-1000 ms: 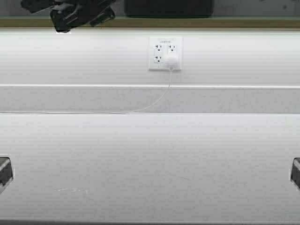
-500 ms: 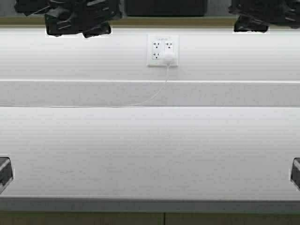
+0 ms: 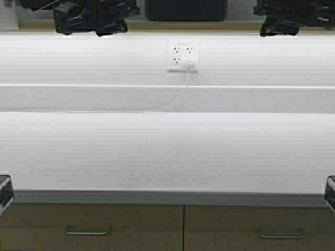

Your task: Open the cabinet, put the pot inside, then close it

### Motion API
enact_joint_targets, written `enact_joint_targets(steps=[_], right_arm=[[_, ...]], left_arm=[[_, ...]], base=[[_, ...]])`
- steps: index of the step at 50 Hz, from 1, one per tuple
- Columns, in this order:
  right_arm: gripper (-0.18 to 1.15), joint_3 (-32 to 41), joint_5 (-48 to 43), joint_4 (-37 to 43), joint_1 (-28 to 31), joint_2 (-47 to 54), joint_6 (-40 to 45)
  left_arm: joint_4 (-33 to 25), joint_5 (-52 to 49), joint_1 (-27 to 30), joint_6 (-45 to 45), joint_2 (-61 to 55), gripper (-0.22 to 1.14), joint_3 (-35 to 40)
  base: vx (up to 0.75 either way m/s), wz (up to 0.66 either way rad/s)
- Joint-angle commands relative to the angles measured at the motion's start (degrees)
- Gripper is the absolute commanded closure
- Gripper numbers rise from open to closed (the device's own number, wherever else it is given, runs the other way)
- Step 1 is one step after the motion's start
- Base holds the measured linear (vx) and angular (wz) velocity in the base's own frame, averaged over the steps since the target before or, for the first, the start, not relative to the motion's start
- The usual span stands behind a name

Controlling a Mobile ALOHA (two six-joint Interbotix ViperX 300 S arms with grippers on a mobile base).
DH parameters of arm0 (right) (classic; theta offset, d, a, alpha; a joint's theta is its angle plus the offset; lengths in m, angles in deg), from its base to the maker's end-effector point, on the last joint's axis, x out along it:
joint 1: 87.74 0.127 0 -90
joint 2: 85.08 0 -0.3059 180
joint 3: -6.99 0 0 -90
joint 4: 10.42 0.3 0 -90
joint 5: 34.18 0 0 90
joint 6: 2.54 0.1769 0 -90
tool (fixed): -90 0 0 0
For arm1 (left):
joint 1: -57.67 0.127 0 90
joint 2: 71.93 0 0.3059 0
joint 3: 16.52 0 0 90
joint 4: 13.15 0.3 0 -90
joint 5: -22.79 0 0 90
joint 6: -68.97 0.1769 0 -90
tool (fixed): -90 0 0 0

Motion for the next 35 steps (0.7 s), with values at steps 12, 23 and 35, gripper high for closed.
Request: enact_joint_targets(steps=[12,23,35], right_arm=[[0.89,1.85,4.57,-1.32,-0.09,-2.55,0.18],[0.89,4.48,6.68,-2.37,-2.37,-1.93,0.09],[0.89,7.47,7.91,-5.19,-12.74,-0.18,0.09]], left_arm=[[0.0,-1.58,4.83,0.18,0.44,0.88,-0.09],[0.35,-6.68,11.34,1.41,0.97,0.88,0.88],[0.53,-14.06,20.39,10.02,1.05,0.88,3.25]], base=[[-0.25,-0.06],[-0.29,-0.05],[-0.26,-0.01]])
